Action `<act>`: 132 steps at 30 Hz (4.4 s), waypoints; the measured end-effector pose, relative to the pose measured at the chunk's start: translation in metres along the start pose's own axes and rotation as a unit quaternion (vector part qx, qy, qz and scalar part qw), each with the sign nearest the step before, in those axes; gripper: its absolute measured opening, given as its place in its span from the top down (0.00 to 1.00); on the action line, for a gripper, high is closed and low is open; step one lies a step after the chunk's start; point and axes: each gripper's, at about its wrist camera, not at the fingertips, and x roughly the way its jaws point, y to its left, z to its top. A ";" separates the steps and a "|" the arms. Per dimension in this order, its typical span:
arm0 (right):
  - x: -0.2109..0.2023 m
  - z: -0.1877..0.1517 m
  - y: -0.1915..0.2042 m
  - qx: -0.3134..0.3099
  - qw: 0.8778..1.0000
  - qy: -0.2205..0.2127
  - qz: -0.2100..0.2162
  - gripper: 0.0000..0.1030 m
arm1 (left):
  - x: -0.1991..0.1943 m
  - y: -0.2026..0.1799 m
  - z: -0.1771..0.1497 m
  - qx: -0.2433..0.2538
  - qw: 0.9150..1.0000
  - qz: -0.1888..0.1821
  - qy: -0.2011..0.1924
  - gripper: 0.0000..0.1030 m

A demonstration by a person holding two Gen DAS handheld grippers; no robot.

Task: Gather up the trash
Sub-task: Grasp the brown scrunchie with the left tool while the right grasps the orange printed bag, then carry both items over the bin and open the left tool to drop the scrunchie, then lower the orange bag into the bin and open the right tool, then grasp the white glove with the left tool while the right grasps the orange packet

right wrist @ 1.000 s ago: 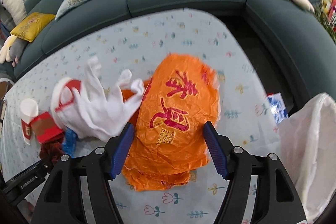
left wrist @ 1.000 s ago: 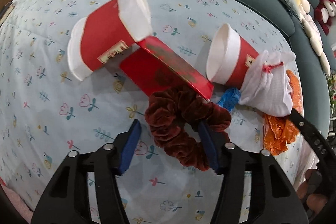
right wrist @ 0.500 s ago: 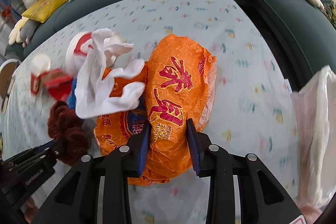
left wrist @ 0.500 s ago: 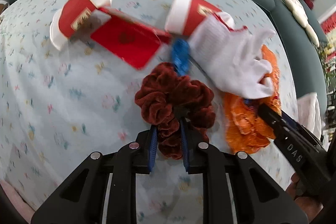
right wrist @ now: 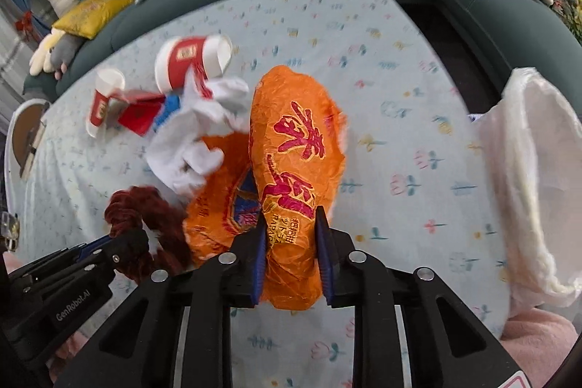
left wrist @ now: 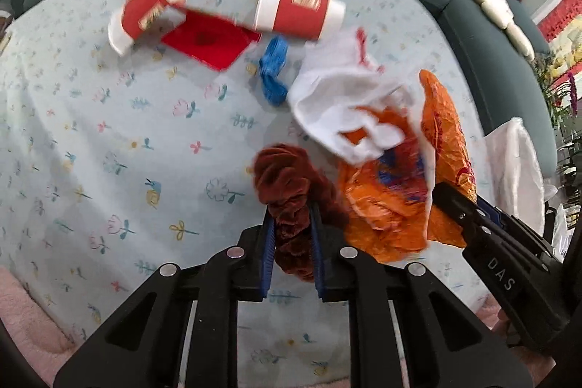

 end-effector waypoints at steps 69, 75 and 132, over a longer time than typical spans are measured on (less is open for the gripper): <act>-0.133 -0.041 -0.269 0.177 0.975 -0.112 -0.079 0.80 | -0.040 -0.341 -0.021 0.251 0.960 -0.111 -0.046 0.60; -0.125 -0.038 -0.266 0.176 0.976 -0.107 -0.076 0.80 | -0.038 -0.332 -0.018 0.239 0.964 -0.102 -0.048 0.58; -0.094 0.007 -0.070 0.000 0.995 -0.088 -0.047 0.45 | -0.050 -0.081 0.018 0.046 0.995 0.016 -0.091 0.28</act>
